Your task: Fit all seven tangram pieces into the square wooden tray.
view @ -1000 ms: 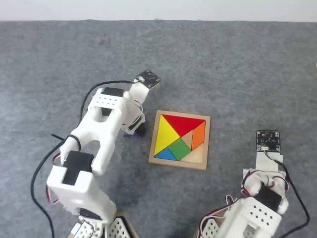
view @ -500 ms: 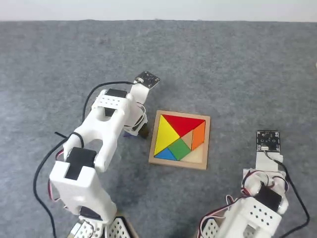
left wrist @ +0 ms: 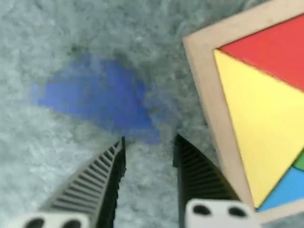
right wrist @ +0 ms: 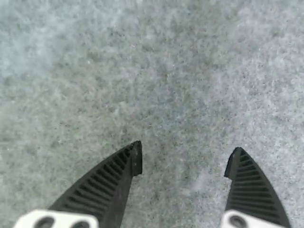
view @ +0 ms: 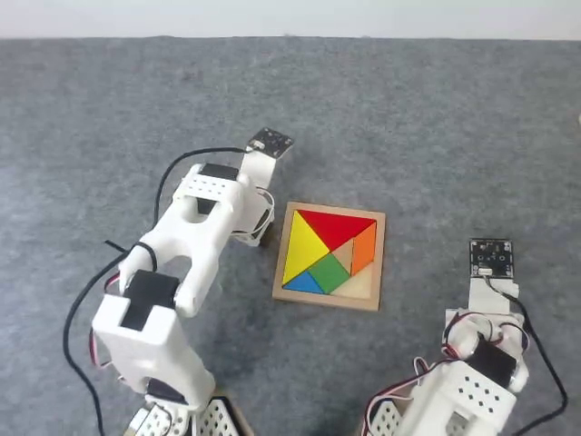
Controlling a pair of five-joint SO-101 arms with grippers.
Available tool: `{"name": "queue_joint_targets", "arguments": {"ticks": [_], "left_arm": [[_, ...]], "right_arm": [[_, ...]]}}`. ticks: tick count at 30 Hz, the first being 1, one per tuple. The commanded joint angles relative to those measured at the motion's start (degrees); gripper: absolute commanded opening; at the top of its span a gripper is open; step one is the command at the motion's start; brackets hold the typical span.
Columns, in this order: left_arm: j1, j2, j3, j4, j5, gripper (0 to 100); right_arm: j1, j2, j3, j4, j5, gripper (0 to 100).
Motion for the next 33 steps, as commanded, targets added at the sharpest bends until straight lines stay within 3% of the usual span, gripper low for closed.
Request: {"name": "queue_joint_targets", "arguments": {"ticks": [1, 6, 13, 15, 20, 26, 33], "left_arm": [[-0.1, -0.3, -1.5, -0.3, 0.7, 14], [-0.4, -1.8, -1.5, -0.3, 1.1, 14], [-9.8, -14.2, -7.5, -0.2, -0.7, 20], [-10.1, -14.2, -12.4, 2.0, -4.4, 24], [-7.5, -2.7, -31.3, 16.8, -14.8, 26], [-8.6, 15.6, -54.5, 28.0, -45.8, 26], [-8.2, 34.8, -76.3, 34.8, -52.7, 26]], "right_arm": [[-0.6, -0.1, -0.4, -1.1, -0.4, 29.6], [-0.6, -0.1, -0.4, -1.1, -0.4, 29.6], [-0.7, -0.1, -0.4, -1.1, -0.4, 29.6], [-0.7, -0.1, -0.4, -1.1, -0.4, 29.6], [-0.7, -0.1, -0.4, -1.1, -0.4, 29.6], [-0.7, -0.1, -0.3, -1.1, -0.4, 29.6], [-0.7, -0.1, -0.3, -1.1, -0.4, 29.6]]}}
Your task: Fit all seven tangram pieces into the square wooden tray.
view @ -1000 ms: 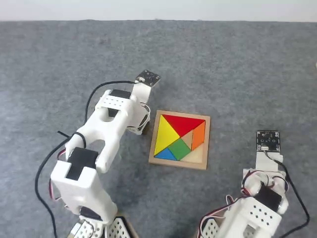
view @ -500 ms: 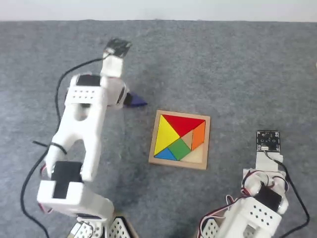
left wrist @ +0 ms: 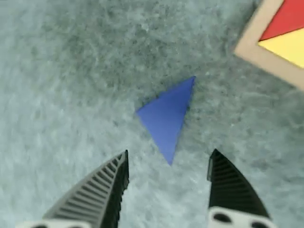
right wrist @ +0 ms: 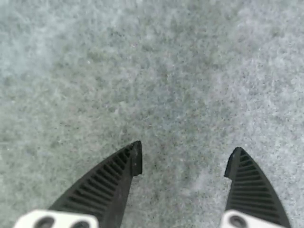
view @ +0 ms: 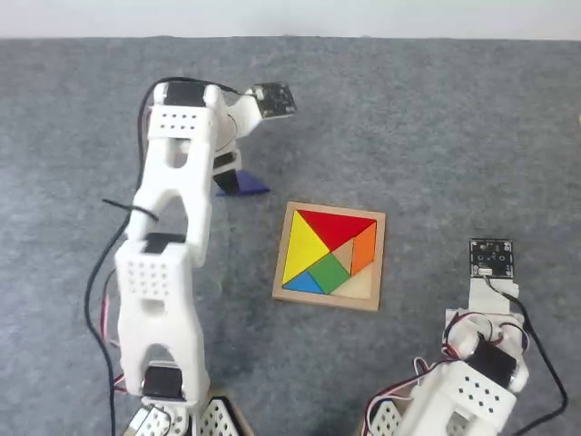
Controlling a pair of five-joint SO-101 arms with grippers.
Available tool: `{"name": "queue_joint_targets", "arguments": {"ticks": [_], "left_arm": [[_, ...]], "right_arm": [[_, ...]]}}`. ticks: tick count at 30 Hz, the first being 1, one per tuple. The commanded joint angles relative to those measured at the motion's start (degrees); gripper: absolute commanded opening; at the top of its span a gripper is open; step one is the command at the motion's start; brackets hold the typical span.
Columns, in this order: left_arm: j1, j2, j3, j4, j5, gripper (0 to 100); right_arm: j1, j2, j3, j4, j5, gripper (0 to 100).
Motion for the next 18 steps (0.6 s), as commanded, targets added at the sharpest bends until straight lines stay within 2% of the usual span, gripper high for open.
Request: {"name": "queue_joint_targets", "arguments": {"ticks": [1, 9, 18], "left_arm": [[-0.1, 6.2, -12.3, 3.9, -2.5, 26], [1.2, 19.0, -26.9, 6.5, -3.7, 26], [1.5, 24.9, -30.1, 6.7, -3.7, 26]], "right_arm": [[-0.7, -0.1, -0.3, -1.1, -0.4, 29.6], [-0.7, -0.1, -0.3, -1.1, -0.4, 29.6], [-0.7, -0.2, -0.3, -1.1, -0.3, 29.6]]}}
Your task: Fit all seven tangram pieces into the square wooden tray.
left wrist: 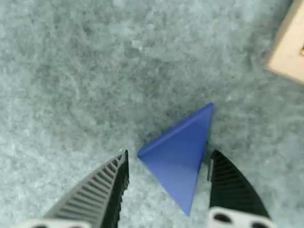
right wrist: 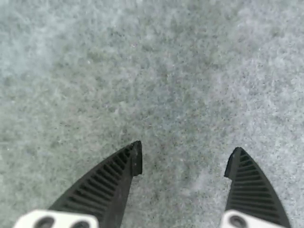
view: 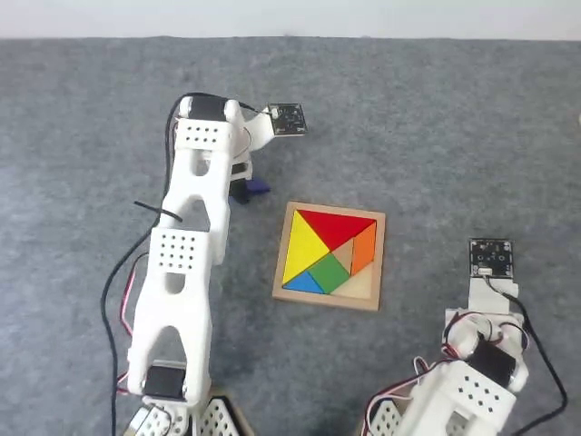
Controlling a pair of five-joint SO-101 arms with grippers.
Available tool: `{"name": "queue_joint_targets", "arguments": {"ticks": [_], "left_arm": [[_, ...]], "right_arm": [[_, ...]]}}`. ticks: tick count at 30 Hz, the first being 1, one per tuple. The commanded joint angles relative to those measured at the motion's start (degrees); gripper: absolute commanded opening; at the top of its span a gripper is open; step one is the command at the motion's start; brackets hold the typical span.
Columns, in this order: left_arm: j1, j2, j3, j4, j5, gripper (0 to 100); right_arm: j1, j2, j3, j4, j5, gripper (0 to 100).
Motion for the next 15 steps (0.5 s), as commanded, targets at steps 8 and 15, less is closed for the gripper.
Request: {"name": "queue_joint_targets", "arguments": {"ticks": [8, 15], "left_arm": [[-0.8, 0.2, -1.4, 2.1, -0.4, 15], [-0.9, -0.3, -1.3, 2.2, -0.1, 11]], "right_arm": [[-0.7, -0.2, -0.2, -1.1, 0.6, 29.6], [-0.7, -0.2, -0.2, -1.1, 0.6, 29.6]]}}
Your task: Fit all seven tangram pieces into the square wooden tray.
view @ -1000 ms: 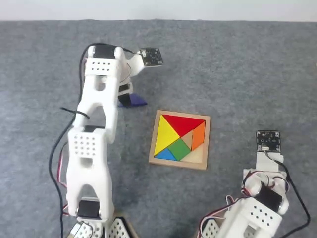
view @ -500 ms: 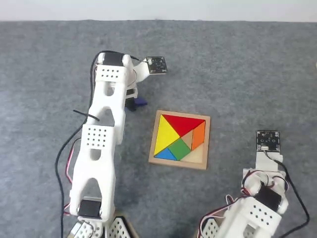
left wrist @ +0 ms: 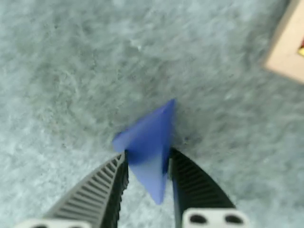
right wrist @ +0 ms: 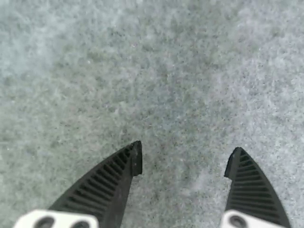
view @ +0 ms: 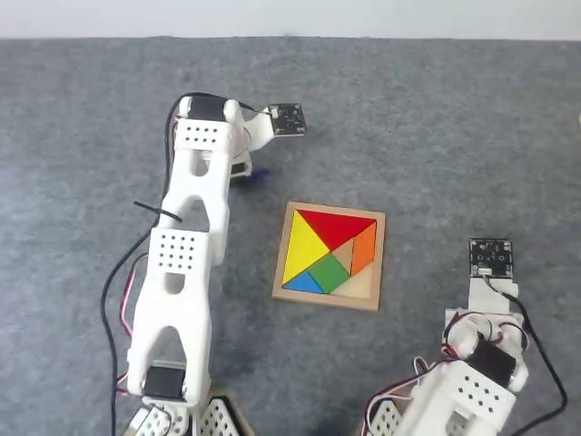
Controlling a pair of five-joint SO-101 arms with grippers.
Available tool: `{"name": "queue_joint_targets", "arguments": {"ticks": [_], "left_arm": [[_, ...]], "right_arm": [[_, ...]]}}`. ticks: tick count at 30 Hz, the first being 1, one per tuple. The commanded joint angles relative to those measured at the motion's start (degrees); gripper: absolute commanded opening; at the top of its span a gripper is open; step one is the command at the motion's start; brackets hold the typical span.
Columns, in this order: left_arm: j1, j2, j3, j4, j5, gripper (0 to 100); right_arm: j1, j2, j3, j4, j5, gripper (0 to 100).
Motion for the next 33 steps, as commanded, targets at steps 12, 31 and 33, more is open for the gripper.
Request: {"name": "queue_joint_targets", "arguments": {"ticks": [12, 31, 33], "left_arm": [[-0.5, -2.5, -1.1, 1.8, 1.0, 5], [8.4, -49.1, 46.4, 1.7, 10.1, 1], [13.3, -59.9, 58.8, 0.8, 10.1, 1]], "right_arm": [[-0.7, -0.2, -0.2, -1.1, 0.6, 29.6], [-0.4, -0.6, -0.2, -1.0, 0.5, 29.6], [0.2, -0.7, -0.4, -0.9, 0.4, 29.6]]}}
